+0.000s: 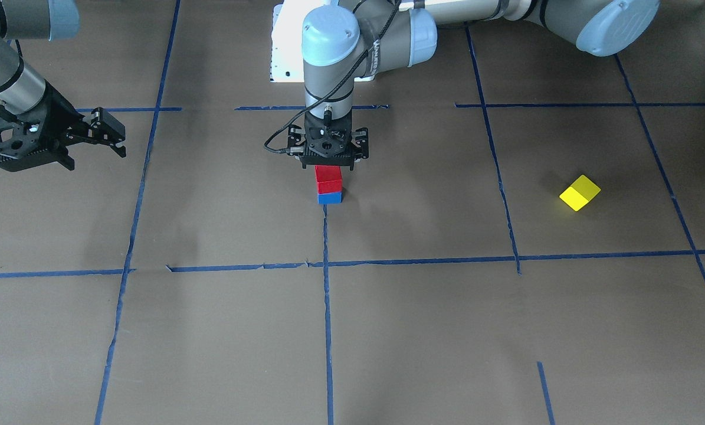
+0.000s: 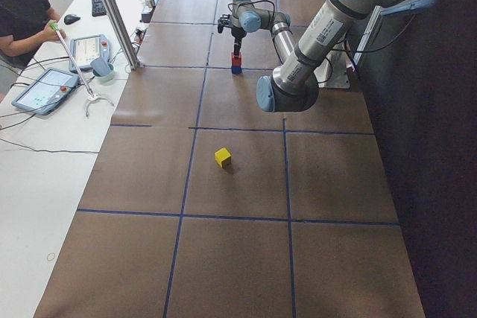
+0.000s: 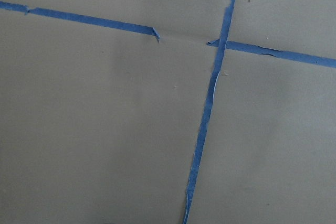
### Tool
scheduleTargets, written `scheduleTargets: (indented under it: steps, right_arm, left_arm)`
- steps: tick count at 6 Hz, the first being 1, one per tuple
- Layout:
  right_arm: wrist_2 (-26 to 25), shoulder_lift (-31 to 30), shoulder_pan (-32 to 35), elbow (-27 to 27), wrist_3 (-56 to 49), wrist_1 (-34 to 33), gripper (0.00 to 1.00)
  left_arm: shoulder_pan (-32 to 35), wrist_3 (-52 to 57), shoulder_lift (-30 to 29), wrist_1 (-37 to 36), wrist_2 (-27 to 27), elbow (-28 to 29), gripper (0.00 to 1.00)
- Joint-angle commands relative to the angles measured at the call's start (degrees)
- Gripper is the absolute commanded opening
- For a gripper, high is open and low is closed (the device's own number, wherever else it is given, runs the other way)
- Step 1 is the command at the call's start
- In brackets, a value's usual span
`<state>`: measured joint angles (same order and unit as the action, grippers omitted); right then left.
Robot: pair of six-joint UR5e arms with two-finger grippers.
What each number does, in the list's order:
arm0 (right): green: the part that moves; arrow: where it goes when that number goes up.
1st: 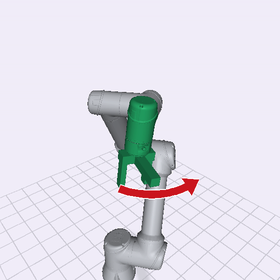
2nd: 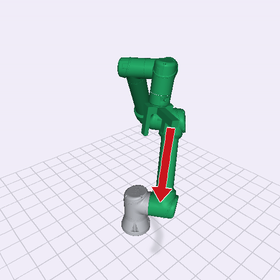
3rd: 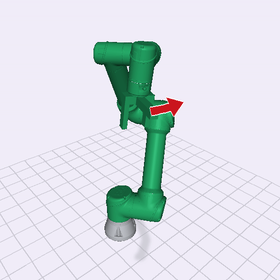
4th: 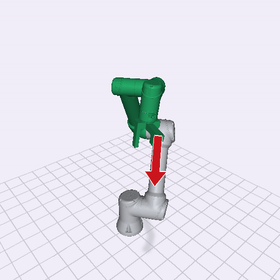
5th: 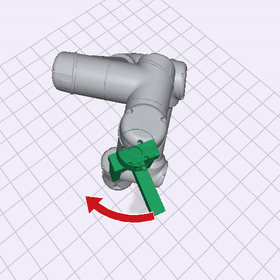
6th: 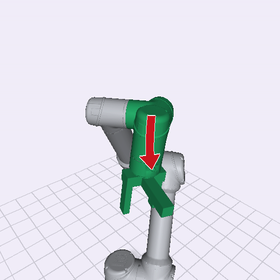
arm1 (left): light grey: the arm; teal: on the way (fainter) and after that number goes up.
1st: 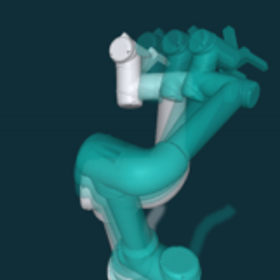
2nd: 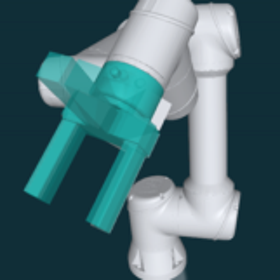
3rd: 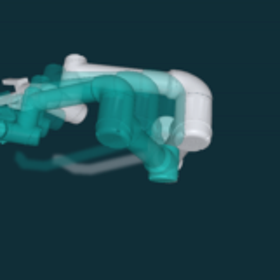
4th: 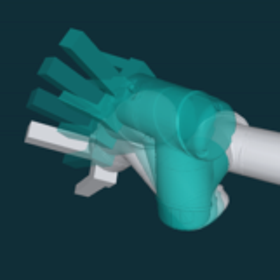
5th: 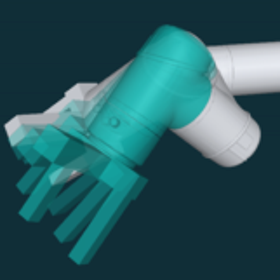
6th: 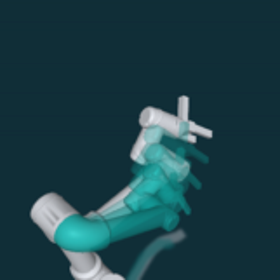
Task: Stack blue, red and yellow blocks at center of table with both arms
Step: 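Open the left gripper and move it back toward the yellow cube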
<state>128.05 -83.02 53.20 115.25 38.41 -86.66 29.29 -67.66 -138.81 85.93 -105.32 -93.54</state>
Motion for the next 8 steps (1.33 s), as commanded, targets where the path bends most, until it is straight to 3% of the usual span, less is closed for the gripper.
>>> scheduleTargets:
  steps: [1,3,4,5,6,7,8]
  right_arm:
    - [0.01,-0.04,0.06,-0.03,0.00,0.00,1.00]
    - [0.01,-0.13,0.06,0.06,0.00,0.00,1.00]
    - [0.01,-0.13,0.06,0.06,0.00,0.00,1.00]
    - [0.01,-0.13,0.15,0.06,0.00,0.00,1.00]
    - [0.01,-0.13,0.15,0.15,0.00,0.00,1.00]
    - [0.01,-0.22,0.24,0.32,0.00,0.09,1.00]
    - [0.01,-0.13,0.24,0.59,0.00,0.09,1.00]
  left_arm:
    - [3.91,0.77,9.91,-0.15,-0.41,-12.32,1.00]
    - [8.48,12.16,22.72,1.17,-1.02,-19.36,1.00]
    - [13.55,22.20,30.28,5.61,-5.12,-20.10,1.00]
    - [20.82,29.35,37.75,9.48,-12.81,-19.15,1.00]
    - [24.38,29.77,43.48,12.05,-21.59,-16.62,1.00]
    - [25.20,22.29,46.41,14.07,-21.42,-15.55,1.00]
    - [25.03,6.64,46.01,14.53,-21.33,-13.80,1.00]
